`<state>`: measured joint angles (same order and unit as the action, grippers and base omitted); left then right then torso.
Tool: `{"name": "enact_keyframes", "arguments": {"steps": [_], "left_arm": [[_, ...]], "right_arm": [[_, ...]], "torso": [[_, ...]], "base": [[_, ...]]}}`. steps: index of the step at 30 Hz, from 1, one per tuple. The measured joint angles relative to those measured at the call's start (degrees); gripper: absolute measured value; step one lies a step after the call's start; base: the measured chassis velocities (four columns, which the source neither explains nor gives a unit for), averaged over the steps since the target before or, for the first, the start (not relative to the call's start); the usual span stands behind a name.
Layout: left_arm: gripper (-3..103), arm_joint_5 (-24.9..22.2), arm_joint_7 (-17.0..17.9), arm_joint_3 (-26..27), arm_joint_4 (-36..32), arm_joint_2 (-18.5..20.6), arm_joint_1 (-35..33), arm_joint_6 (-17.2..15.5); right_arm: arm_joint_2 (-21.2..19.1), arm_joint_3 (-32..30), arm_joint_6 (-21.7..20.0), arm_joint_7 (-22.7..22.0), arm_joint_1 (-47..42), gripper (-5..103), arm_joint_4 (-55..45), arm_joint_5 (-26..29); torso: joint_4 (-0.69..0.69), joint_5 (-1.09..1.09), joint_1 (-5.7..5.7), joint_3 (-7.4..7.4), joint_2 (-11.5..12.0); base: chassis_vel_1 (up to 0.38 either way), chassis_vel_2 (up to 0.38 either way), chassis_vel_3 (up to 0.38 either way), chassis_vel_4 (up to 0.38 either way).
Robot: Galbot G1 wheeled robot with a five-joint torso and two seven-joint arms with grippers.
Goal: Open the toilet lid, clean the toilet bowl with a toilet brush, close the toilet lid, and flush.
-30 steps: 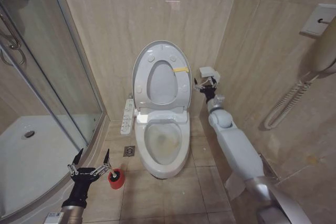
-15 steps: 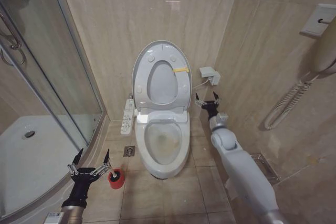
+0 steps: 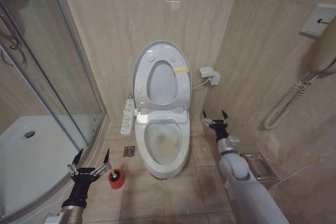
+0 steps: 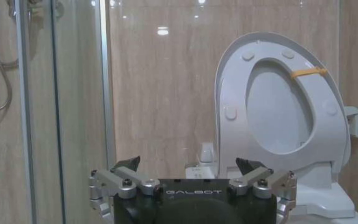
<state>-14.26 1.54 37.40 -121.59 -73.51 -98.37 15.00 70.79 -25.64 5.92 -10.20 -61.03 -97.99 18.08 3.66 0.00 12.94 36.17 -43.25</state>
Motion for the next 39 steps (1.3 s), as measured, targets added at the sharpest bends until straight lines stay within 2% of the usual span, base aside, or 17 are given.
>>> {"name": "enact_keyframes", "arguments": {"steps": [7,15,30,39], "left_arm": [[100,0.0,0.0,0.0,0.0,0.0,0.0,0.0],[100,0.0,0.0,0.0,0.0,0.0,0.0,0.0],[100,0.0,0.0,0.0,0.0,0.0,0.0,0.0],[100,0.0,0.0,0.0,0.0,0.0,0.0,0.0]], "right_arm": [[1.0,-2.4,0.1,-0.3,-7.4,100,-5.8,-1.4],[4.0,-3.5,0.7,-0.6,-15.6,100,-12.7,-3.0],[10.0,-4.1,3.3,1.7,-19.8,100,-17.2,-6.5],[11.0,-4.5,3.4,3.3,-22.2,100,-19.1,-8.3]], "torso": [[0.0,0.01,0.0,0.0,0.0],[0.0,0.0,0.0,0.0,0.0],[-0.01,-0.01,0.01,0.01,0.0],[0.0,-0.01,0.01,0.01,0.0]], "base": [[0.0,0.0,0.0,0.0],[0.0,0.0,0.0,0.0],[0.0,0.0,0.0,0.0],[0.0,0.0,0.0,0.0]]}}
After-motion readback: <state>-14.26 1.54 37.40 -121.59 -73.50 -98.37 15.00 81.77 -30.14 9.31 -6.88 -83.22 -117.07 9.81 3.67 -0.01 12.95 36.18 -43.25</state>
